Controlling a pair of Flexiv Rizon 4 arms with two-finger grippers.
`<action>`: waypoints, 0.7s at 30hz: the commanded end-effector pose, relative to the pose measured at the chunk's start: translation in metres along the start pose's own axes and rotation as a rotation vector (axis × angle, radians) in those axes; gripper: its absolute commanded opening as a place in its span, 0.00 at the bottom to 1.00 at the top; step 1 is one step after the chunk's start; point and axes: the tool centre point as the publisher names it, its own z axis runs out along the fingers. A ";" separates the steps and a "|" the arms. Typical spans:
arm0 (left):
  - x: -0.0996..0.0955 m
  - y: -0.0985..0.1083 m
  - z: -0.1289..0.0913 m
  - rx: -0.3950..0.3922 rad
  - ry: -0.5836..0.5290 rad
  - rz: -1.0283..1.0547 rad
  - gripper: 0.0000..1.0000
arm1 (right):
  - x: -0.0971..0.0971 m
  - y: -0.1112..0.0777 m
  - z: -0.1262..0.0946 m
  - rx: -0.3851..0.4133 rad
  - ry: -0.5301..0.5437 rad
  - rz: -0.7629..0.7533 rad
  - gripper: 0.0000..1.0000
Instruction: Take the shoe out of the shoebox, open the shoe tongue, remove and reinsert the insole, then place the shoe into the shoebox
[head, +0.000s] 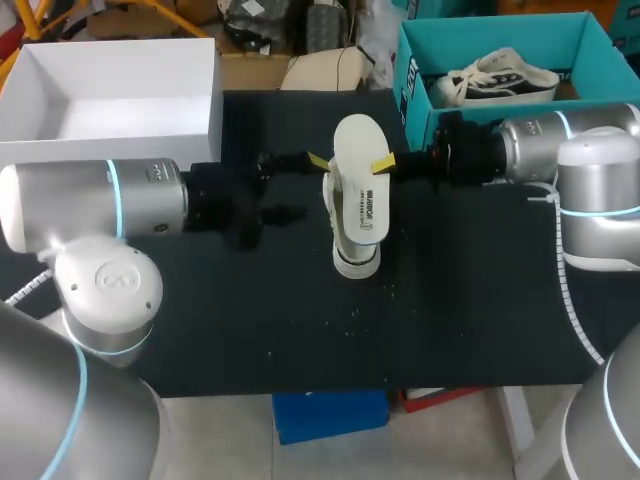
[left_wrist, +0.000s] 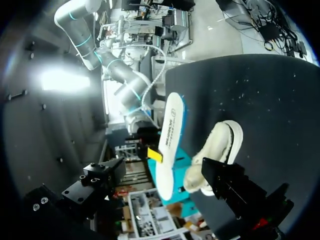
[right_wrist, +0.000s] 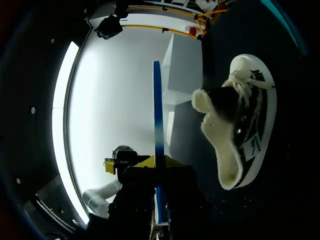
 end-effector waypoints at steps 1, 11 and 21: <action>0.003 -0.003 0.002 0.002 -0.244 -0.027 1.00 | 0.000 0.000 0.001 0.000 -0.001 0.000 0.00; 0.023 0.013 0.025 0.020 -0.366 -0.141 1.00 | 0.000 0.000 0.001 0.000 -0.001 0.000 0.00; 0.017 0.015 0.058 0.141 -0.316 -0.017 1.00 | 0.000 0.000 0.001 0.000 -0.001 0.000 0.00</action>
